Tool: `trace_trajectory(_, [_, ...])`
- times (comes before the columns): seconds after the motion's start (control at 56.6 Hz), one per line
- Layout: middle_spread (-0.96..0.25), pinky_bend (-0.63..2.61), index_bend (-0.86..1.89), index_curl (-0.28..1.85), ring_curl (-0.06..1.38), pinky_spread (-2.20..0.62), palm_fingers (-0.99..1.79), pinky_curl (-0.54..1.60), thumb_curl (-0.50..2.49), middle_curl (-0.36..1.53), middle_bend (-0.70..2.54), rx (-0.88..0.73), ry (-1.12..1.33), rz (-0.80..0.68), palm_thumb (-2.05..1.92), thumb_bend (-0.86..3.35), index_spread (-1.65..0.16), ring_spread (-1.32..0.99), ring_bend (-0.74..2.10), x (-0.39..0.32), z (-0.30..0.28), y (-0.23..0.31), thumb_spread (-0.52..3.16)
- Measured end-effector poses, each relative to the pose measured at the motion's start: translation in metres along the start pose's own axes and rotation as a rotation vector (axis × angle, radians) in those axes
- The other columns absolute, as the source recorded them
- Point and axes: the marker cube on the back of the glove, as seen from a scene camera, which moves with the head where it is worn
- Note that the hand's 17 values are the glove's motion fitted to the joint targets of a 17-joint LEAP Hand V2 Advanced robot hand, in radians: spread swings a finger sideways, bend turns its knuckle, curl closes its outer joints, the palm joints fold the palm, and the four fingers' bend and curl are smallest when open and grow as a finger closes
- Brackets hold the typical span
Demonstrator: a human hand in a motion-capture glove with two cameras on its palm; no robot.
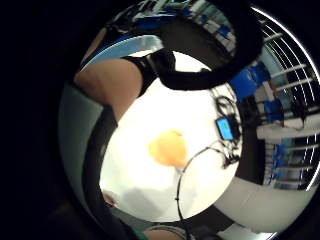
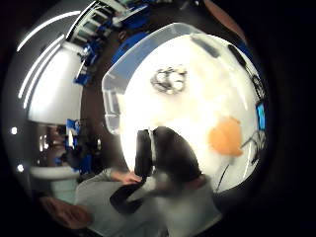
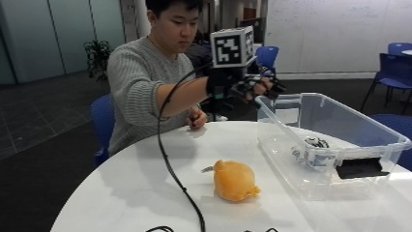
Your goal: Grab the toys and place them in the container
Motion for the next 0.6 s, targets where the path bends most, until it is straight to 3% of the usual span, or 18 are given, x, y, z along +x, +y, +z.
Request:
trace_trajectory(0.141, [-0.18, 1.14, 0.19, 0.34, 0.32, 0.04, -0.02, 0.30, 0.31, 0.42, 0.17, -0.054, -0.061, 0.245, -0.04, -0.04, -0.38, -0.15, 0.51, 0.066, 0.020, 0.036, 1.32])
trace_trajectory(0.424, [-0.17, 1.12, 0.17, 0.36, 0.31, 0.06, -0.04, 0.31, 0.28, 0.37, 0.16, -0.133, -0.030, 0.282, -0.03, -0.03, -0.38, -0.13, 0.46, 0.084, 0.091, 0.038, 1.32])
trace_trajectory(0.6, [-0.17, 1.14, 0.17, 0.36, 0.30, 0.05, -0.05, 0.31, 0.29, 0.35, 0.16, -0.314, 0.036, 0.349, 0.03, 0.00, -0.38, -0.12, 0.45, 0.091, 0.176, 0.045, 1.34])
